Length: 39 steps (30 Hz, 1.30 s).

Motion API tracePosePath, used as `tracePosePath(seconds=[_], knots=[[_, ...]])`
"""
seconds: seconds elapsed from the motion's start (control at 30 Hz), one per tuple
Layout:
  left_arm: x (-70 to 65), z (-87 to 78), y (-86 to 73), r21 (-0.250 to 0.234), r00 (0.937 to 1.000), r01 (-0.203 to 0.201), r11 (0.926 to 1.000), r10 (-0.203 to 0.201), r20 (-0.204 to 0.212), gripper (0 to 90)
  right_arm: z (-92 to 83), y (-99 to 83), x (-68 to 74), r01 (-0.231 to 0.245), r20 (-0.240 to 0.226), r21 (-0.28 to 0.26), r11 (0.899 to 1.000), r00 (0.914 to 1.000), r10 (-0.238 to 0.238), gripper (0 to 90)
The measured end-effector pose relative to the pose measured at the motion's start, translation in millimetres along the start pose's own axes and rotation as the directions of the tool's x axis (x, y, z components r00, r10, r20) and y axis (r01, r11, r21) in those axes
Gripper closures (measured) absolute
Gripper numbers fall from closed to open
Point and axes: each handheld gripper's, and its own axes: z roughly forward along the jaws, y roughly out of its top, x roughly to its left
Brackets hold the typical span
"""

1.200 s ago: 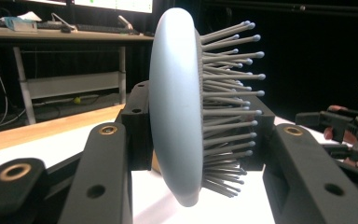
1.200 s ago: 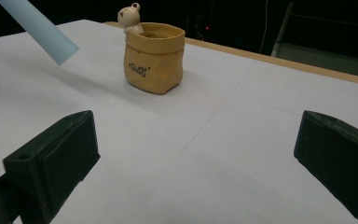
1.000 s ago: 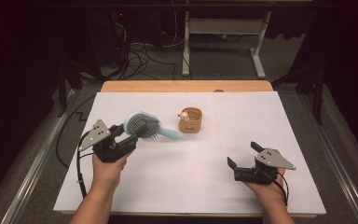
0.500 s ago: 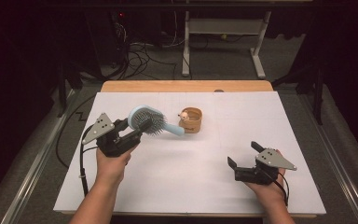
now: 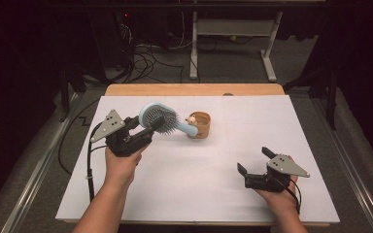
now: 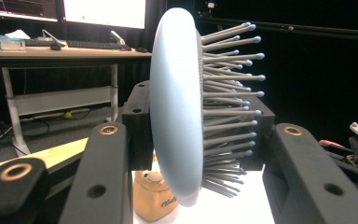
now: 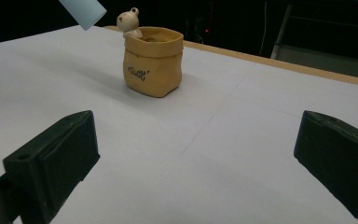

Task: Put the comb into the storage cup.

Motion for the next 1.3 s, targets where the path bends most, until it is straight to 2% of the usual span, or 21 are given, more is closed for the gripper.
tracePosePath(seconds=[0.47, 0.7, 1.3], knots=[[-0.4, 11.4, 15.2, -0.015, 0.9998, -0.003, 0.9999, 0.003, 0.020, 57.6, -1.2, -0.5, 0.2, -0.001, -0.003, 0.001, 1.000, 1.0000, 0.001, 0.3], [-0.4, 22.0, 20.6, -0.010, 0.9998, -0.016, 0.9998, 0.016, 0.016, 57.5, -2.3, 0.6, -0.5, -0.003, 0.001, -0.008, 1.000, 1.0000, 0.003, 0.3], [8.9, 42.9, 27.5, -0.020, 1.0000, 0.005, 0.9998, -0.005, 0.000, 57.6, -2.2, 1.8, -0.1, -0.001, -0.002, -0.016, 1.000, 1.0000, 0.001, 0.3]])
